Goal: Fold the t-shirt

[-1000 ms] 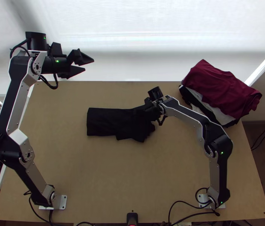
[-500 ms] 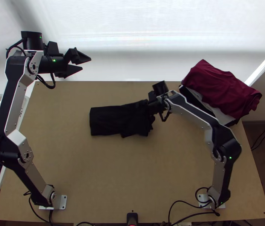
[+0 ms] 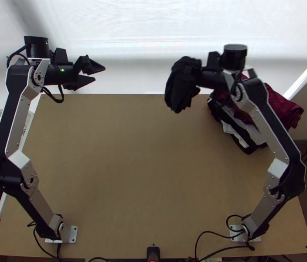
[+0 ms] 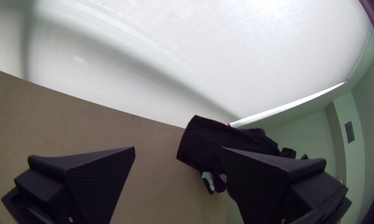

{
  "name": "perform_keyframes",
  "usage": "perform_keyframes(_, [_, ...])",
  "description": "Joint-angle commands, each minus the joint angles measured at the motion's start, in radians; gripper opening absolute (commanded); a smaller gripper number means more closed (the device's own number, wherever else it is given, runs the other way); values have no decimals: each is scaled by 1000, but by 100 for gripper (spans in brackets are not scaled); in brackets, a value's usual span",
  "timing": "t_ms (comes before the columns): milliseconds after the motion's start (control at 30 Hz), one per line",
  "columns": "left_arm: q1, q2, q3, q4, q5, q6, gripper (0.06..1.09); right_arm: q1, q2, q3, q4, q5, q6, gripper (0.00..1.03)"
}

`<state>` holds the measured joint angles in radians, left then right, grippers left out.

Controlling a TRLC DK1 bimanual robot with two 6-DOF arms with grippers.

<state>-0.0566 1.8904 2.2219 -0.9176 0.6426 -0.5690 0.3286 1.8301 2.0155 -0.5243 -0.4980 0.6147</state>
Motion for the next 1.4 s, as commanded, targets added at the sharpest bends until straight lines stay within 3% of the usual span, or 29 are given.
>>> perform_keyframes(0, [8, -43, 33, -4, -3, -14, 105, -59, -14, 109, 12, -11, 62, 3])
perform_keyframes(167, [11, -47, 33, -4, -3, -14, 105, -161, 32, 264, 12, -11, 111, 3])
perform_keyframes(300, [14, -47, 33, -4, -3, -12, 105, -241, 47, 307, 58, -8, 203, 3])
perform_keyframes(400, [15, -47, 33, -4, -3, -12, 105, -278, 43, 308, 56, 47, 276, 3])
perform_keyframes(767, [12, -47, 35, 0, -3, -12, 105, -364, 26, 284, -65, 193, 304, 3])
perform_keyframes(933, [14, -51, 35, 0, -3, -12, 105, -407, 14, 258, -82, 207, 290, 3])
perform_keyframes(1100, [17, -57, 35, -1, -3, -12, 105, -448, -11, 223, -112, 237, 197, 3])
perform_keyframes(1367, [15, -56, 41, 2, -3, -12, 105, -505, -69, 195, -307, 217, 79, 3])
